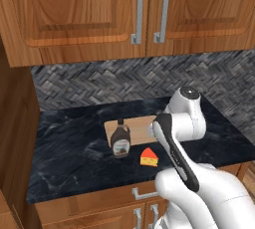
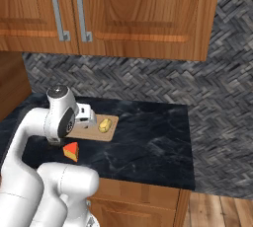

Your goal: Retrieve the reheated potato from the microwave, then place the potato, cheese, and condiment on the cutting board.

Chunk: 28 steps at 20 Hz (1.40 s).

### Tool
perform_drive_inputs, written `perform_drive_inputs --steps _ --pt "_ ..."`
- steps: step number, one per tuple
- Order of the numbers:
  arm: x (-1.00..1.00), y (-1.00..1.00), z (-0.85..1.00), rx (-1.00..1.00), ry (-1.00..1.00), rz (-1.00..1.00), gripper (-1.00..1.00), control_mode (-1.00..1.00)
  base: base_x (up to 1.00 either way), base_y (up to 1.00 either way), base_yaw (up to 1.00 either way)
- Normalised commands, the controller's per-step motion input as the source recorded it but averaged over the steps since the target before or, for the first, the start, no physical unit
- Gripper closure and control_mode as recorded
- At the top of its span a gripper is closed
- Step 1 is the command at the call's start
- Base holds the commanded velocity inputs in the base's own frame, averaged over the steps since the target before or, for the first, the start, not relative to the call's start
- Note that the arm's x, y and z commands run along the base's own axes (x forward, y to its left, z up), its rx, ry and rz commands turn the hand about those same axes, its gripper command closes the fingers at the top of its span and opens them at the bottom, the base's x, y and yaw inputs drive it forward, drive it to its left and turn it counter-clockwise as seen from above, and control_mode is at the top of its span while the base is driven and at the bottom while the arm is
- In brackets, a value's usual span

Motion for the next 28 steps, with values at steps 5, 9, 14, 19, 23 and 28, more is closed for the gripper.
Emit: perform_drive_inputs --steps 5,9,14,19,23,28 --pt "-0.21 0.24 0.03 -0.04 0.04 0.12 -1.0 -1.0 0.0 0.0 0.0" --pt "-0.25 0.21 0.0 0.0 0.0 0.11 -1.0 -1.0 0.0 0.0 0.0" --pt "-0.16 0.21 -0.04 -0.01 -0.04 0.09 -1.0 -1.0 0.0 0.0 0.0" --pt "-0.03 0.03 -0.07 -0.11 0.0 0.04 -1.0 -1.0 0.0 0.0 0.0" --pt "-0.14 -0.01 -0.09 -0.13 0.0 0.0 -1.0 -1.0 0.0 0.0 0.0" --pt "-0.07 0.0 -0.12 -0.02 0.02 0.0 -1.0 -1.0 0.0 0.0 0.0"
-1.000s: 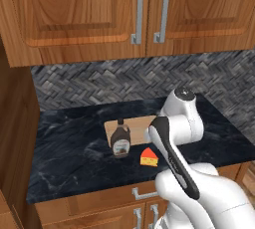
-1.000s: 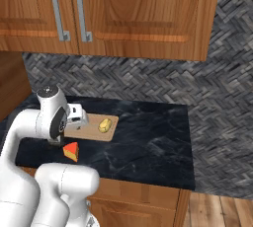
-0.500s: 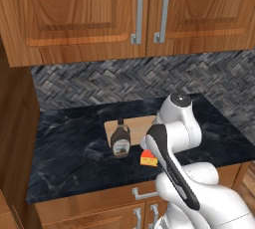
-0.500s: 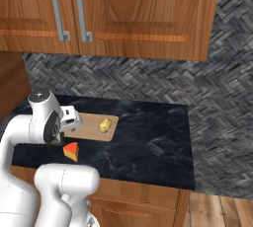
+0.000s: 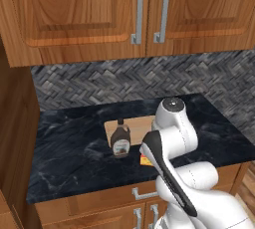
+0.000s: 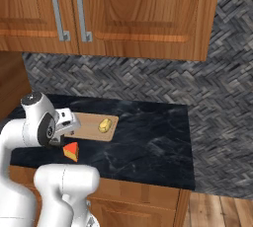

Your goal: Retrieve the reheated potato from the microwave, then place the potato, cheese, and condiment on the cutting board.

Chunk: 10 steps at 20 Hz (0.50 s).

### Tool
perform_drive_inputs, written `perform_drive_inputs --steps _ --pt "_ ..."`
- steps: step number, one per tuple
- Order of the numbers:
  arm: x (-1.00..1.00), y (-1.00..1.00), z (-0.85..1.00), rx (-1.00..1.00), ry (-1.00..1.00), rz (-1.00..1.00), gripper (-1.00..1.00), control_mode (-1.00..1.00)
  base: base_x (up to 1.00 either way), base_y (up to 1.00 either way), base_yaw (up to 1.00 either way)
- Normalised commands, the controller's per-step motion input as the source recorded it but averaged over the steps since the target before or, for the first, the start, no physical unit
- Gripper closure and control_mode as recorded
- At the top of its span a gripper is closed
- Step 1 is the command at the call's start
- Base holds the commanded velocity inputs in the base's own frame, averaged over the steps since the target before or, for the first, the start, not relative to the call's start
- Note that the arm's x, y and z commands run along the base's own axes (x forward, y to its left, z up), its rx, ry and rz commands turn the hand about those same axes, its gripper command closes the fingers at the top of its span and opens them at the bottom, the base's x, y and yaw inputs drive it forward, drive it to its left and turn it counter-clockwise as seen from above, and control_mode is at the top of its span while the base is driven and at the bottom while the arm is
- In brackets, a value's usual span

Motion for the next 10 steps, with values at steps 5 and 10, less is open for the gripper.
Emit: perform_drive_inputs --steps 5,10 --pt "-0.06 -0.03 -0.14 0.05 0.0 0.0 -1.0 -1.0 0.0 0.0 0.0" --pt "0.0 -0.02 -0.21 0.02 0.0 0.0 -1.0 -1.0 0.0 0.0 0.0"
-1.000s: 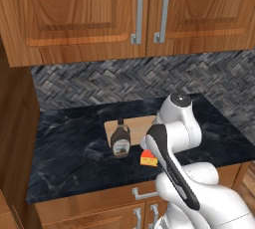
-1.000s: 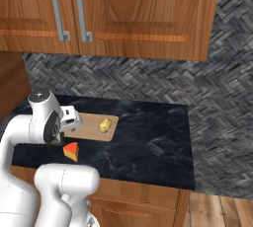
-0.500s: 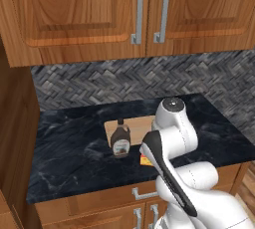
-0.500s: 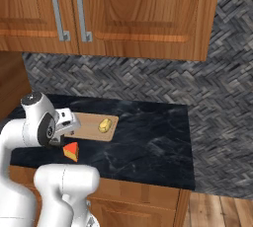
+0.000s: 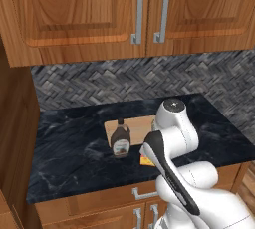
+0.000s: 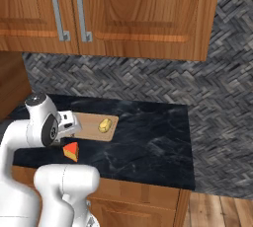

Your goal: Retrieve the reheated potato from the microwave, then place the potato, cheese, and condiment on the cutting board.

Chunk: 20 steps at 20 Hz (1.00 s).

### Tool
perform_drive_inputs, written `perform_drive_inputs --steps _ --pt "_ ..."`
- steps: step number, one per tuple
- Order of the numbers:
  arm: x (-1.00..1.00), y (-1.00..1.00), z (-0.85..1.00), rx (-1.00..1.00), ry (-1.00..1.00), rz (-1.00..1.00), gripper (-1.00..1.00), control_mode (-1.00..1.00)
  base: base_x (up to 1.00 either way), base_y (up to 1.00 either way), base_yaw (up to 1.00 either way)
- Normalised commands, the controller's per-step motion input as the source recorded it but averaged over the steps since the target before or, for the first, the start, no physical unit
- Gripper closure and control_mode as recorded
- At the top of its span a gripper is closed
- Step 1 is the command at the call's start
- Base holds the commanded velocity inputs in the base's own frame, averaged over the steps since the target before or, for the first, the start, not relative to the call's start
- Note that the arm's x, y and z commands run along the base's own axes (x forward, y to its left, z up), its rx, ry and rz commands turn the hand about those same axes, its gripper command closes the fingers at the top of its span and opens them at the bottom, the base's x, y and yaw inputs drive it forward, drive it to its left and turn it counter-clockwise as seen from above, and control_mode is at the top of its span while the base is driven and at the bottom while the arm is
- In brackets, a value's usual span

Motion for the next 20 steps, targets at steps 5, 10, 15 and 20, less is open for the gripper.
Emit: perform_drive_inputs --steps 5,10,15,20 --pt "0.08 -0.01 -0.33 0.04 0.0 0.0 -1.0 -1.0 0.0 0.0 0.0" --pt "0.13 -0.04 -0.32 0.07 0.0 0.0 -1.0 -1.0 0.0 0.0 0.0" --pt "0.22 -0.02 -0.28 0.02 0.07 0.0 -1.0 -1.0 0.0 0.0 0.0" --pt "0.21 0.0 -0.27 0.0 0.12 0.0 -1.0 -1.0 0.0 0.0 0.0"
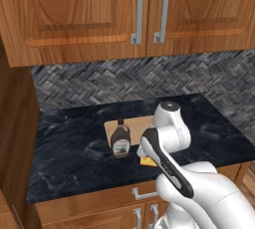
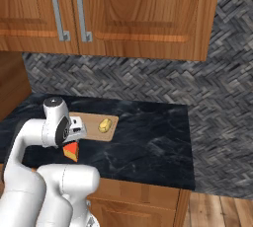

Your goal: Retrieve the reheated potato from the microwave, then place the potato, cheese, and condiment on the cutting board.

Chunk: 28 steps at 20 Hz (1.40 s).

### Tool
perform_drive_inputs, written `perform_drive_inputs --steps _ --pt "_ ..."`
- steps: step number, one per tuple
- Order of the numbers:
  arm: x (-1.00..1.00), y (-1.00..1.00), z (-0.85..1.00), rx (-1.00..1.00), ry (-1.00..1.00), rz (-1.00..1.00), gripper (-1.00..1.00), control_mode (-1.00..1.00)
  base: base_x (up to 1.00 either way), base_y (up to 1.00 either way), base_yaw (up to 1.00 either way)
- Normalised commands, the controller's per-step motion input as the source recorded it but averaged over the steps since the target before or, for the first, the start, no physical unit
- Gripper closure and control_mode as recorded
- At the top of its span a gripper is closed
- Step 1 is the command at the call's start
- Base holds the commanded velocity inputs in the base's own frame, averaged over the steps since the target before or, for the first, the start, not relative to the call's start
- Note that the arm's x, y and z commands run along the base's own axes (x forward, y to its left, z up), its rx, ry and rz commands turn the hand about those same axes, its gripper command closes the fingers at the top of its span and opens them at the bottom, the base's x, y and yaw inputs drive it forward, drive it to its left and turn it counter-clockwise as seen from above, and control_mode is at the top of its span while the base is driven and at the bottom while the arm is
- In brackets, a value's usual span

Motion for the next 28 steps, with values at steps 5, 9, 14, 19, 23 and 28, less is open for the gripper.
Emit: perform_drive_inputs --steps 5,9,14,19,23,28 --pt "0.04 0.0 -0.27 0.0 0.05 0.0 -1.0 -1.0 0.0 0.0 0.0" --pt "0.03 0.0 -0.28 0.0 0.0 0.0 -1.0 -1.0 0.0 0.0 0.0" --pt "0.03 0.0 -0.25 0.0 0.0 0.0 -1.0 -1.0 0.0 0.0 0.0" --pt "0.06 0.0 -0.26 0.0 0.0 0.0 -1.0 -1.0 0.0 0.0 0.0" --pt "0.07 0.0 -0.28 0.0 0.0 -0.01 -1.0 -1.0 0.0 0.0 0.0" --pt "0.08 0.0 -0.31 0.0 0.0 -0.02 -1.0 -1.0 0.0 0.0 0.0"
